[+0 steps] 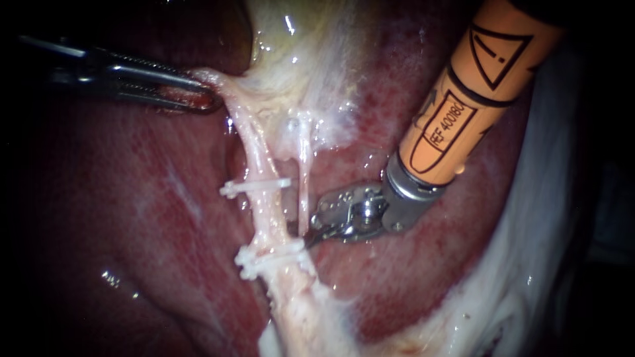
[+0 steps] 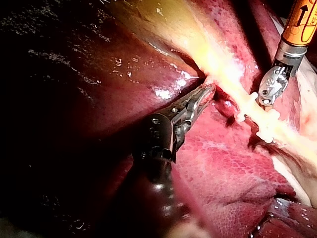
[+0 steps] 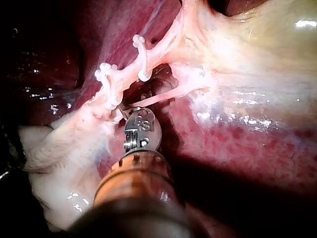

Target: Go to the cutting position left tube

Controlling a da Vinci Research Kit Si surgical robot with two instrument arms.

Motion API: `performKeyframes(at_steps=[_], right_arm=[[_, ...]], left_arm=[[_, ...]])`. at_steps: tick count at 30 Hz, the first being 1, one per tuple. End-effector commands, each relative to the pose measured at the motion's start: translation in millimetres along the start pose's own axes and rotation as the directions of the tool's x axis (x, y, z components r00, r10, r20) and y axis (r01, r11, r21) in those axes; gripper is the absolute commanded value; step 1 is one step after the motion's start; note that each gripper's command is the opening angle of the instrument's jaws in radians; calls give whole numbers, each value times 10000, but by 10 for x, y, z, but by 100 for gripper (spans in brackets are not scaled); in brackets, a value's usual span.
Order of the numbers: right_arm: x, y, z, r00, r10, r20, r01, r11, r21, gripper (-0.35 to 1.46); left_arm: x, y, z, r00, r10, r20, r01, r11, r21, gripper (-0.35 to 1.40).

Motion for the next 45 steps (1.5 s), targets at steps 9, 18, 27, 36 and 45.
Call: performKeyframes(at_steps=[9, 18, 27, 36, 45], right_arm=[[-1, -1, -38, 9998, 113, -150, -116, 9997, -203, 107], [-12, 1, -84, 9994, 199, -269, -208, 9992, -333, 108], [-7, -12, -106, 9992, 237, -318, -244, 9995, -221, 117], [4, -33, -112, 9961, 524, -710, -485, 9973, 554, 132], [15, -31, -89, 9935, 788, -826, -720, 9940, 823, 135]], left_arm=[[0, 0, -1, 10000, 5, 3, -5, 10000, -7, -35], [-1, 0, -1, 10000, 6, 4, -6, 10000, -9, -35], [-1, 0, -2, 10000, 9, 6, -9, 10000, -13, -35], [-1, -1, -2, 10000, 10, 7, -10, 10000, -17, -35], [-1, -1, -2, 10000, 9, 6, -9, 10000, -15, -35]])
